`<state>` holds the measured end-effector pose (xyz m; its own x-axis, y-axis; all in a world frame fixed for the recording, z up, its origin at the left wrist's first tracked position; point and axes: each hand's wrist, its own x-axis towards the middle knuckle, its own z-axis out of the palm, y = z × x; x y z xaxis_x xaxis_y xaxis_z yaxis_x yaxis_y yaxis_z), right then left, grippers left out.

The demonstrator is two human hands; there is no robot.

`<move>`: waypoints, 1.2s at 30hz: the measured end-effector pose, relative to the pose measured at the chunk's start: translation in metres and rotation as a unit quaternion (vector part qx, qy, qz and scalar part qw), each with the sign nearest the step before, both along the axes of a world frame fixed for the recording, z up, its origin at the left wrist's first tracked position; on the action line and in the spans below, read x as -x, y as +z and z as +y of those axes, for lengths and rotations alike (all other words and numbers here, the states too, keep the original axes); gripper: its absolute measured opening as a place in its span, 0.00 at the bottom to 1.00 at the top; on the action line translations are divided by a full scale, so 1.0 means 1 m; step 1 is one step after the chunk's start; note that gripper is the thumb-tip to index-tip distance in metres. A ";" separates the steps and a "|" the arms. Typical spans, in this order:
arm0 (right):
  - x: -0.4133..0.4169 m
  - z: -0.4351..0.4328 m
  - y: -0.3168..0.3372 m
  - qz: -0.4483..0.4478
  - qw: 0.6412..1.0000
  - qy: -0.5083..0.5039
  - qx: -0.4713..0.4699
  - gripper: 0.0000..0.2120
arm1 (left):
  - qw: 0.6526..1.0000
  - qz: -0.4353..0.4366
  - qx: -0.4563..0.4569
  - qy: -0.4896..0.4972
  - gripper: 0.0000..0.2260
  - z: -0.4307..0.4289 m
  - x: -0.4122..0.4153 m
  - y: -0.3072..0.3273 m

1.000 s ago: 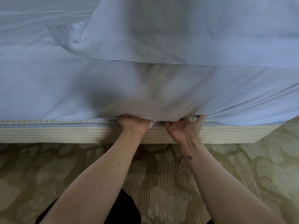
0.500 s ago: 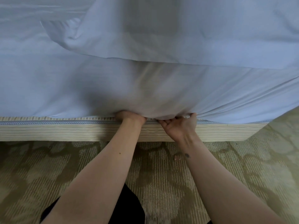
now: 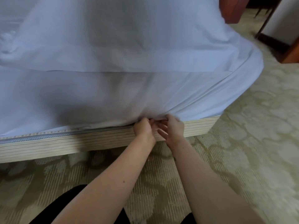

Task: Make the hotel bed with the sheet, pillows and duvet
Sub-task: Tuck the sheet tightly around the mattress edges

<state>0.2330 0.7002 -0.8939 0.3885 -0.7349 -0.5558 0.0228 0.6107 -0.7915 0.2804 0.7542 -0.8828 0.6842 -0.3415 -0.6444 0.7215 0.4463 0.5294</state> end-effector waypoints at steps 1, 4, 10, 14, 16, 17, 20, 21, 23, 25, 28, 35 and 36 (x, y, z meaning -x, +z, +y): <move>0.007 -0.009 0.003 0.009 0.999 -0.021 0.032 0.08 | 1.000 -0.004 -0.006 -0.006 0.11 -0.002 0.000 -0.002; 0.025 -0.038 0.010 0.057 0.990 -0.052 0.118 0.04 | 0.998 0.005 -0.020 -0.053 0.06 -0.003 0.001 -0.006; 0.038 -0.067 0.021 0.165 0.965 -0.044 0.198 0.19 | 0.980 -0.005 -0.072 -0.187 0.08 -0.017 0.009 0.008; 0.047 -0.081 0.032 0.092 0.986 -0.074 0.120 0.30 | 0.961 -0.022 -0.100 -0.255 0.09 -0.038 0.020 0.020; 0.054 -0.094 0.036 0.107 0.985 -0.055 0.123 0.27 | 0.951 -0.025 -0.098 -0.292 0.10 -0.047 0.025 0.021; 0.058 -0.100 0.037 0.125 0.982 -0.047 0.133 0.23 | 0.947 -0.023 -0.096 -0.307 0.12 -0.052 0.028 0.022; 0.070 -0.117 0.040 0.215 0.955 -0.004 0.205 0.13 | 0.950 -0.005 -0.076 -0.304 0.13 -0.067 0.040 0.027; 0.074 -0.121 0.041 0.241 0.942 0.014 0.234 0.11 | 0.952 0.001 -0.073 -0.296 0.12 -0.071 0.044 0.029; 0.078 -0.128 0.044 0.272 0.920 0.045 0.279 0.11 | 0.958 0.012 -0.075 -0.276 0.12 -0.078 0.050 0.029; 0.078 -0.134 0.044 0.303 0.898 0.068 0.312 0.12 | 0.963 0.008 -0.085 -0.257 0.11 -0.081 0.052 0.025; 0.079 -0.142 0.042 0.385 0.843 0.105 0.362 0.14 | 0.962 -0.013 -0.125 -0.244 0.10 -0.086 0.054 0.021; 0.114 -0.175 0.034 0.489 0.770 0.142 0.385 0.14 | 0.939 -0.022 -0.180 -0.294 0.12 -0.107 0.062 0.008; 0.113 -0.179 0.033 0.486 0.776 0.143 0.376 0.14 | 0.937 -0.016 -0.182 -0.298 0.12 -0.111 0.063 0.007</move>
<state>0.1199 0.5207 -0.8611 0.2628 -0.9540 -0.1439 -0.8590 -0.1635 -0.4852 0.2179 0.6428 -0.8757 0.4635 -0.4297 -0.7749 0.7661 -0.2452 0.5941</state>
